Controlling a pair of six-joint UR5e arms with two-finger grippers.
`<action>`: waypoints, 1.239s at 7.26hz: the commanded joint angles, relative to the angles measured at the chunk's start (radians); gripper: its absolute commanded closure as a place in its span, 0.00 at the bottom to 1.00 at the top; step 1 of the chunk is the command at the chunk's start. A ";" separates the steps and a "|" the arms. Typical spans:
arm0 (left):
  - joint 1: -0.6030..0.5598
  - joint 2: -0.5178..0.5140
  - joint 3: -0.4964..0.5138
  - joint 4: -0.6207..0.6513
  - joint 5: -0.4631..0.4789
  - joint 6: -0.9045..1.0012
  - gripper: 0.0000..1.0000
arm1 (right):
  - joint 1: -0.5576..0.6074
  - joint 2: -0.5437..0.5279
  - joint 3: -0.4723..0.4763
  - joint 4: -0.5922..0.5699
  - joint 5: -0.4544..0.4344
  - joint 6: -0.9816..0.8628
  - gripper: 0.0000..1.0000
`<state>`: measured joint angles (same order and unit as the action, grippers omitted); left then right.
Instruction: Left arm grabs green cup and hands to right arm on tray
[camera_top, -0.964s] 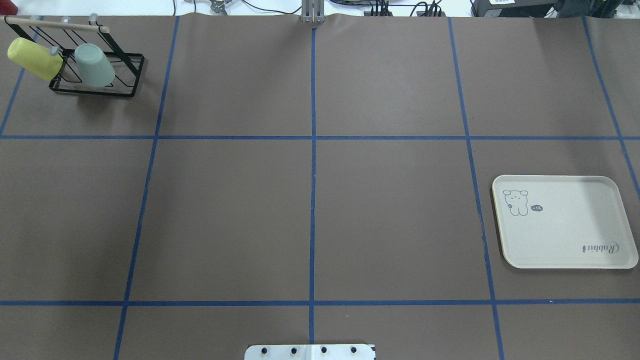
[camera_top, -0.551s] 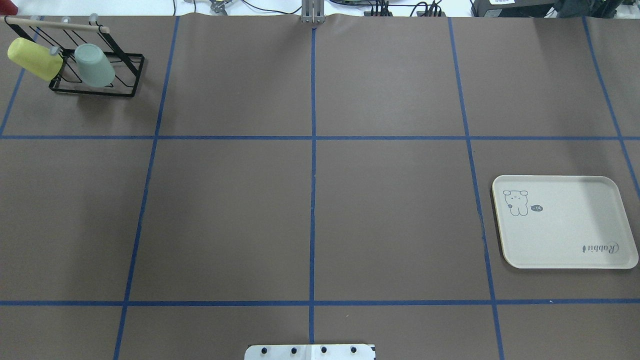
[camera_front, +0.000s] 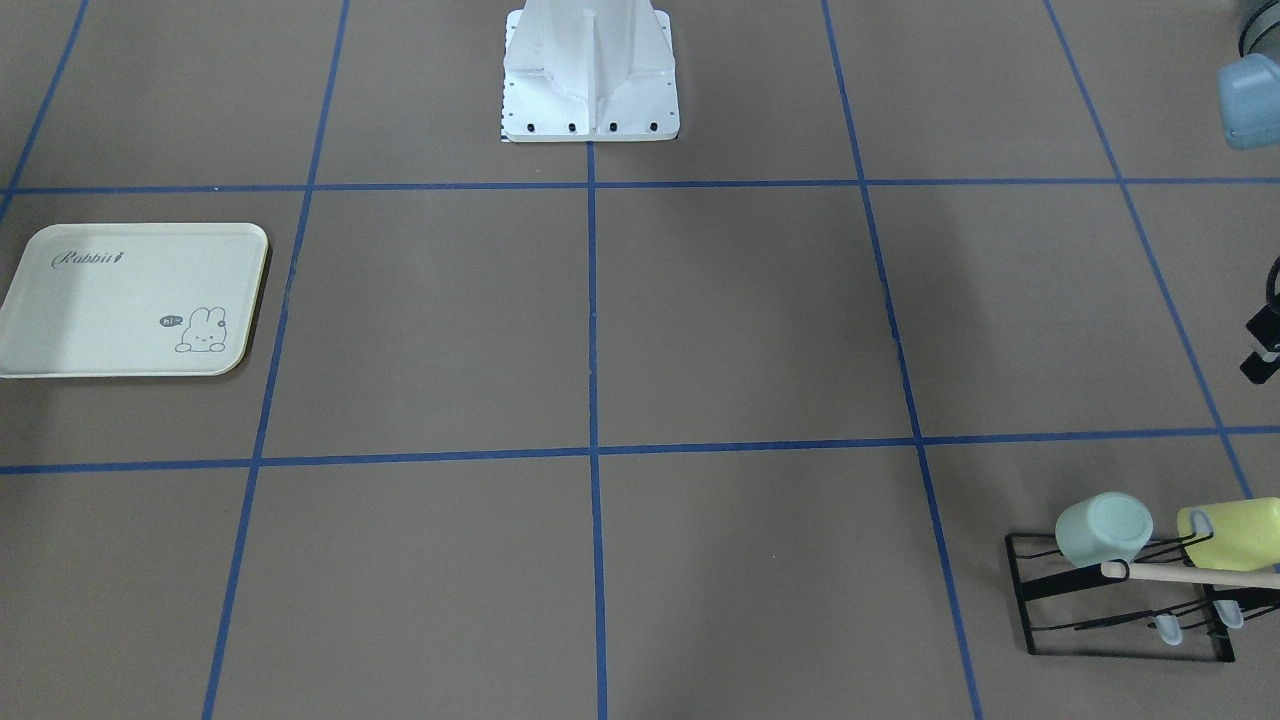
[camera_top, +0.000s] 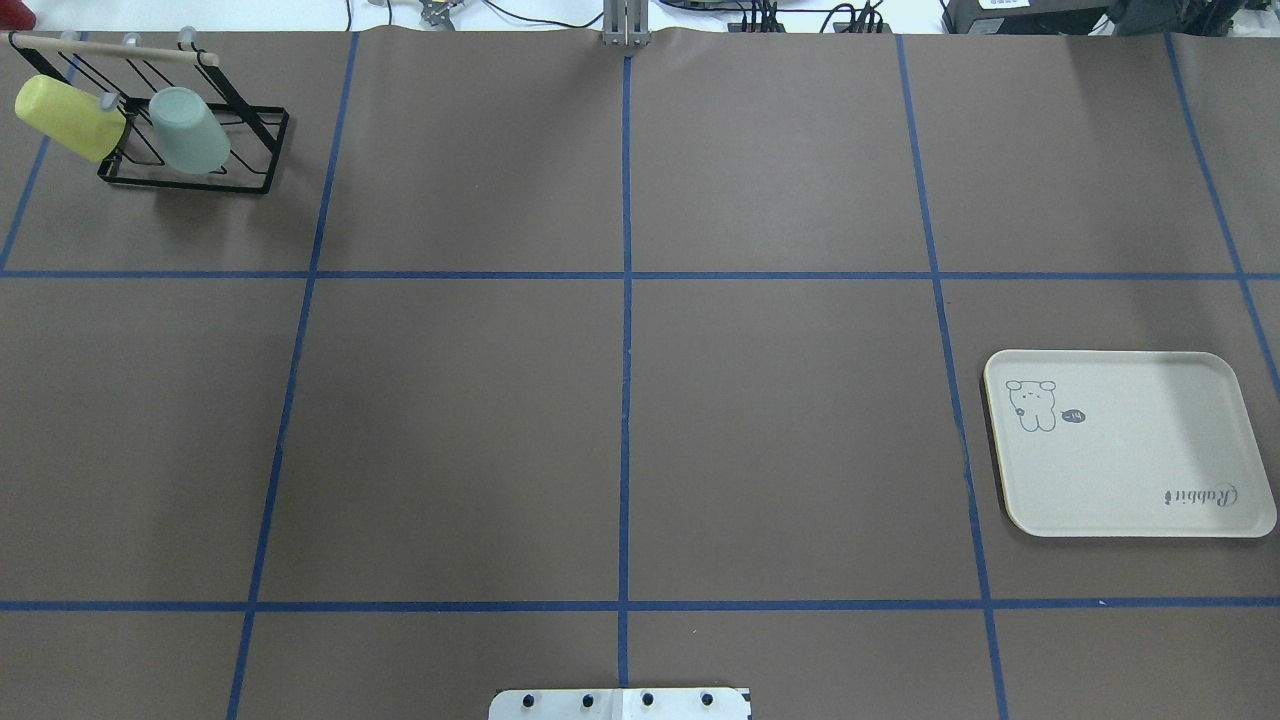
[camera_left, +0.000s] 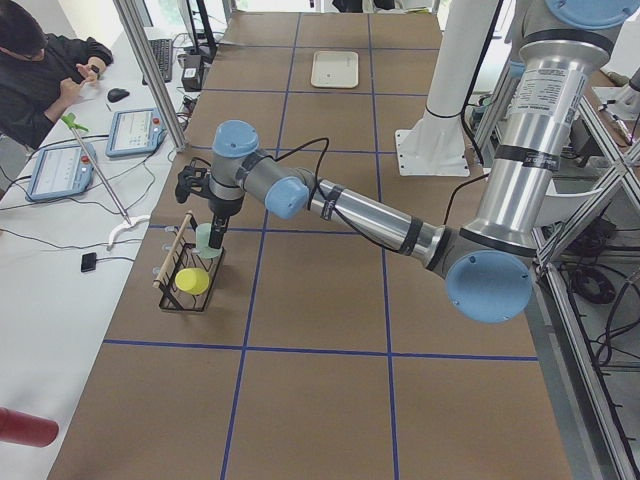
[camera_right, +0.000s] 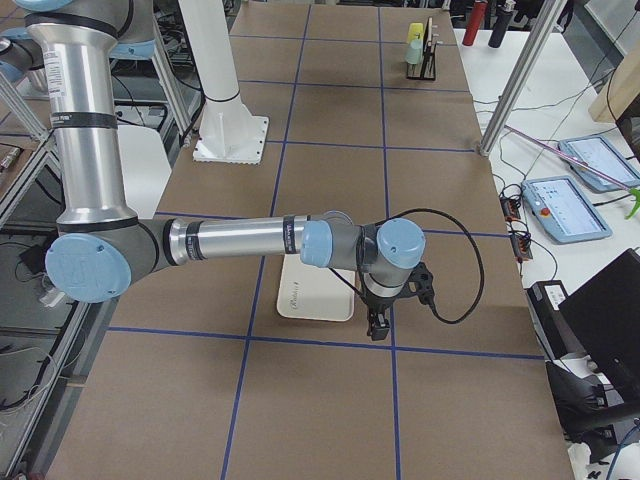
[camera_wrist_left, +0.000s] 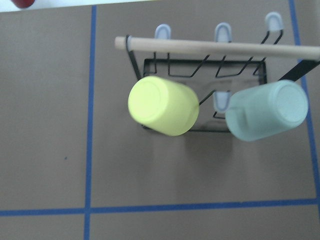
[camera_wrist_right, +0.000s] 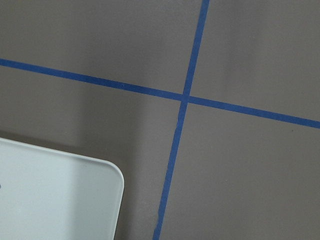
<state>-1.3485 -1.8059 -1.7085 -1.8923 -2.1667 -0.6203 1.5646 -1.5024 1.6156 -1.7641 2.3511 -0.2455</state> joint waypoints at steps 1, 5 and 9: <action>0.127 -0.003 -0.006 -0.129 0.248 -0.218 0.00 | 0.000 0.001 0.000 0.000 0.001 0.000 0.00; 0.333 0.010 -0.014 -0.189 0.589 -0.411 0.00 | 0.000 0.001 -0.002 0.000 -0.001 0.000 0.00; 0.478 0.010 0.015 -0.189 0.853 -0.512 0.00 | 0.000 -0.001 -0.002 0.000 0.001 0.002 0.00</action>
<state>-0.9273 -1.7952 -1.7062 -2.0819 -1.4009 -1.1043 1.5647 -1.5020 1.6138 -1.7641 2.3515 -0.2441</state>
